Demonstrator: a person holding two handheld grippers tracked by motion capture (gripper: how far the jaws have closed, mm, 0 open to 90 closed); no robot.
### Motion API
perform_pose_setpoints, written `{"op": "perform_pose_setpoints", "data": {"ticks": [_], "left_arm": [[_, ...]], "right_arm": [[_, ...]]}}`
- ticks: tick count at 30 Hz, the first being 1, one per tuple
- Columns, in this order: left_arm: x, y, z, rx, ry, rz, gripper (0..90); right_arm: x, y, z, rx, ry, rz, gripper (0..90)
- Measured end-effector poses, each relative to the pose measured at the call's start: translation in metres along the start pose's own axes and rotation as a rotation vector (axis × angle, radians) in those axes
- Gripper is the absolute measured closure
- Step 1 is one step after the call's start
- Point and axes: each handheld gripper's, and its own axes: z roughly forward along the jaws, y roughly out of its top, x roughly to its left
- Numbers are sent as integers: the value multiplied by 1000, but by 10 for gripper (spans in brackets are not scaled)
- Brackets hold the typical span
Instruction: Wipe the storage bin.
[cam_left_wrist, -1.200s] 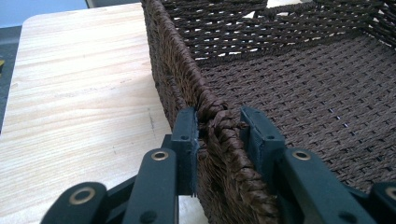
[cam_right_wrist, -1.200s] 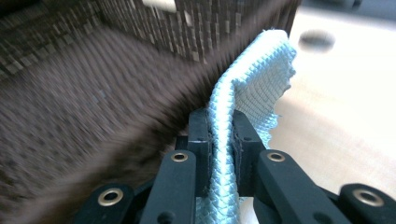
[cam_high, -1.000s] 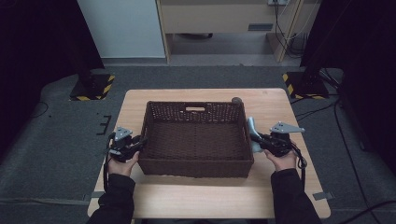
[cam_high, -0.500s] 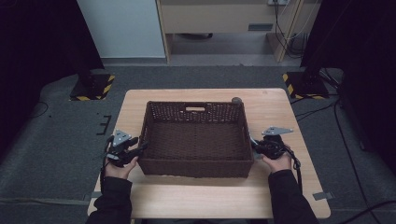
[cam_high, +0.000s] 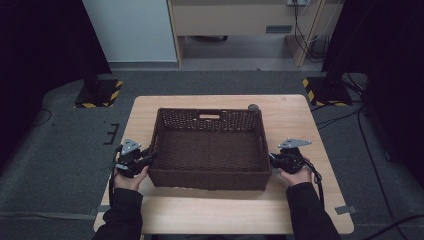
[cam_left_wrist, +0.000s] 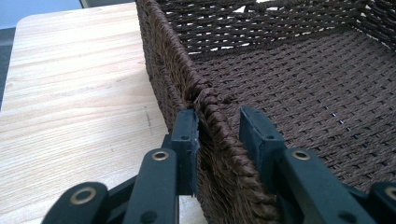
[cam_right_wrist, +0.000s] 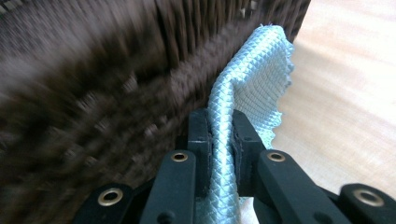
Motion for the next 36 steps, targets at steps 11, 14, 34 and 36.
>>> {"op": "perform_pose_setpoints", "data": {"ticks": [11,14,34,36], "left_arm": [[3,4,5,1,22,-10,681],[5,5,7,-1,18,-13,677],[10,6,10,-5,38,-30,616],[10,6,10,-4,41,-28,614]], "right_arm": [[3,16,-41,-235,19,-1,813],[4,16,-39,-224,25,-15,813],[9,19,-47,-221,13,-40,809],[11,17,-44,-192,13,-56,810]]}}
